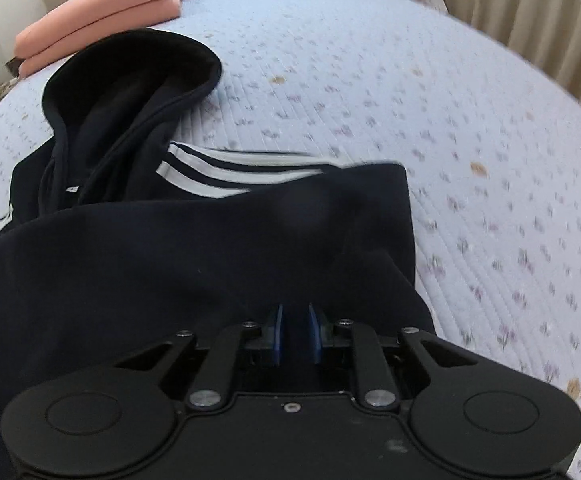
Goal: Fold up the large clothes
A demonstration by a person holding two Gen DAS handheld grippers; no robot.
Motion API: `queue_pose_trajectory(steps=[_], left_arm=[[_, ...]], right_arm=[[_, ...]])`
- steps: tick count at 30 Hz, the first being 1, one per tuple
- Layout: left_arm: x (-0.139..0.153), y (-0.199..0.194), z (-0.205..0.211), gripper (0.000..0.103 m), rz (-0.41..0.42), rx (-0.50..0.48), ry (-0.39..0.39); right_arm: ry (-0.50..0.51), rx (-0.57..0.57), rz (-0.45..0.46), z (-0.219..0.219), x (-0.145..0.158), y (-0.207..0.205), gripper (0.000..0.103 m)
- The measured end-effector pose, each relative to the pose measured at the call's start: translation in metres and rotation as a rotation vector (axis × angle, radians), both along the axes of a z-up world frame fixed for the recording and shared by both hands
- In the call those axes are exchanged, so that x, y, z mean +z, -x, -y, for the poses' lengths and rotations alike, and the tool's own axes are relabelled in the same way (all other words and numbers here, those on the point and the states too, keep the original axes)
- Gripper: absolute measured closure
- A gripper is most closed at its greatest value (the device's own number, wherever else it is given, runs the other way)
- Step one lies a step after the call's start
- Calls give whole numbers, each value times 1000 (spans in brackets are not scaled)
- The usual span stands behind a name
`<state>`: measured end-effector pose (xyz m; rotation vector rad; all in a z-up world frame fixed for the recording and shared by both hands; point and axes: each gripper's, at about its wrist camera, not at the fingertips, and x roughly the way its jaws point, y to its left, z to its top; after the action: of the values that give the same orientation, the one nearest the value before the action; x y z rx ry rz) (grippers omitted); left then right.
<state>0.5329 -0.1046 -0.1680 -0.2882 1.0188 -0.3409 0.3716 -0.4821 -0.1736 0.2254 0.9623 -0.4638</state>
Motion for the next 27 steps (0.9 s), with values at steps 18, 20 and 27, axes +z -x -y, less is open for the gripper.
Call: queue_pose_trajectory(steps=[18,20,27], left_arm=[[25,34,-34,61,183,97,-230],[44,43,-29,62,246,96,-256],[28,48,31,73,165,-175,-95]], right_arm=[[2,152,-57,-59,-1,-46,76],[-7,161,-8,-63,14,-45,76],[-43,240,18,-110,27,-58,69]])
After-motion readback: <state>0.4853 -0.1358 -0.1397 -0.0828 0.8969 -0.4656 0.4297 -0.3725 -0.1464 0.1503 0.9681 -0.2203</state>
